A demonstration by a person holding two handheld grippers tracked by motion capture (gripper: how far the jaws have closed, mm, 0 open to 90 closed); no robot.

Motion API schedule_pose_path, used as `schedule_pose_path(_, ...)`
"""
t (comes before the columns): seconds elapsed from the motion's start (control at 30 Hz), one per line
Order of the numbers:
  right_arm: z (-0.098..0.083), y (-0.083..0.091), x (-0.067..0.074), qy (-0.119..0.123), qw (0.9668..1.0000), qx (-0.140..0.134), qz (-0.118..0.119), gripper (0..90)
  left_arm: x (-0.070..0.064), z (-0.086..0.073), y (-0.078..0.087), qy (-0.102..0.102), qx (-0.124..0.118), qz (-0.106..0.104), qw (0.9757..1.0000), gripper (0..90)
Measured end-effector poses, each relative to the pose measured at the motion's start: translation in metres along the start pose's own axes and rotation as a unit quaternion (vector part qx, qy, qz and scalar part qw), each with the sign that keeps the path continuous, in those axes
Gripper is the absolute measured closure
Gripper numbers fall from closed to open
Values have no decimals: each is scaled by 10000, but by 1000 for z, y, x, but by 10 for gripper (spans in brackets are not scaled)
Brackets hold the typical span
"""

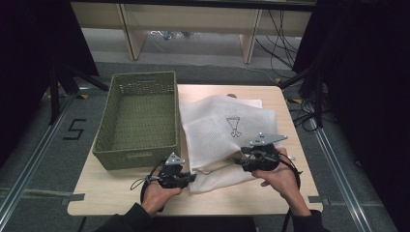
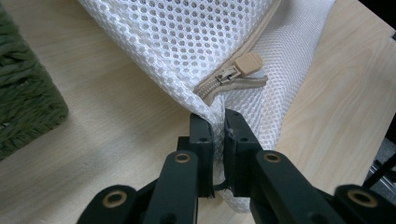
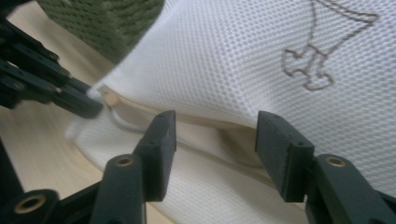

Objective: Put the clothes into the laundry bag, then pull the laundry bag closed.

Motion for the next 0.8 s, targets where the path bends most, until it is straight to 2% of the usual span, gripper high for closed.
schedule_pose_path(0.07,-3,-7,5,37,9999,95,132,465,-2,-1,1,-86,39,-46,9999,822)
schedule_pose_path(0.2,-7,-16,8,27,9998,146,96,410,-5,-1,1,-254,84,26,9996,820)
schedule_pose_path(0.27,-7,-19,11,25,9998,148,117,394,-6,0,1,-286,98,-17,9995,819)
schedule_pose_path(0.3,-7,-21,12,67,9998,137,155,388,-5,0,1,-341,110,62,9993,819)
schedule_pose_path(0.33,-7,-21,14,39,9998,120,138,383,-5,0,2,-348,116,56,9993,819)
schedule_pose_path(0.47,-6,-25,20,176,9995,67,253,358,-6,0,1,-316,97,13,9995,819)
schedule_pose_path(0.5,-7,-24,22,106,9996,114,239,352,-4,-1,1,-349,130,56,9993,819)
schedule_pose_path(0.53,-6,-26,23,236,9992,80,305,342,-5,-1,1,-342,125,48,9993,818)
schedule_pose_path(0.57,-6,-26,25,232,9992,67,317,335,-6,-2,1,-347,136,9,9993,818)
schedule_pose_path(0.63,-4,-28,29,293,9989,46,373,344,-7,-1,1,-311,125,7,9994,817)
schedule_pose_path(0.67,-4,-29,30,339,9987,54,379,361,-6,-1,1,-368,142,3,9992,816)
schedule_pose_path(0.8,-6,-34,39,479,9974,123,522,453,-6,-2,1,-405,173,-10,9990,815)
Point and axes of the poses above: each handheld gripper's, and its own axes: y roughly backward along the jaws, z roughly out of its top, x roughly to its left, the point moved 9 cm from there along -y, roughly forward along the jaws, and after that the axes turned 4 degrees about -x, right-handed, at the moved point
